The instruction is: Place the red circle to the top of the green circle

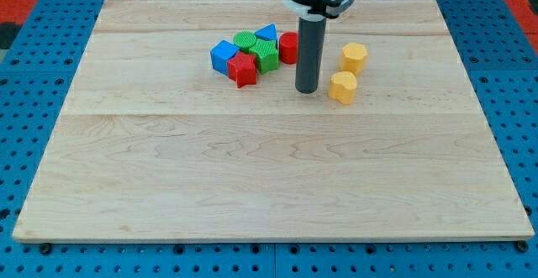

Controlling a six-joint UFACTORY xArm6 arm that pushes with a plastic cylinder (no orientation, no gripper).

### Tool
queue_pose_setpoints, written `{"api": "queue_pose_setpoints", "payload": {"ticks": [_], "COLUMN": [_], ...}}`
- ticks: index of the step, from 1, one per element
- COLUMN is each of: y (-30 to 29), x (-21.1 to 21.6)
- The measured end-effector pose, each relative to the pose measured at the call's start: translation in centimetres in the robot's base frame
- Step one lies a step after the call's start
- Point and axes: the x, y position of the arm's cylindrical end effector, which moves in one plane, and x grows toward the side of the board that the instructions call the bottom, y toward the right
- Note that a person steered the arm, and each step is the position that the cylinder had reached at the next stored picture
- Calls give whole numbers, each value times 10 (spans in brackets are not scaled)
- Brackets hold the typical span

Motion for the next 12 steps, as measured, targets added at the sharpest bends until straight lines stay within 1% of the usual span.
{"api": "queue_pose_setpoints", "payload": {"ticks": [1, 2, 3, 7, 9, 10, 12], "y": [24, 27, 16, 20, 21, 21, 22], "x": [0, 0, 0, 0, 7, -1, -50]}}
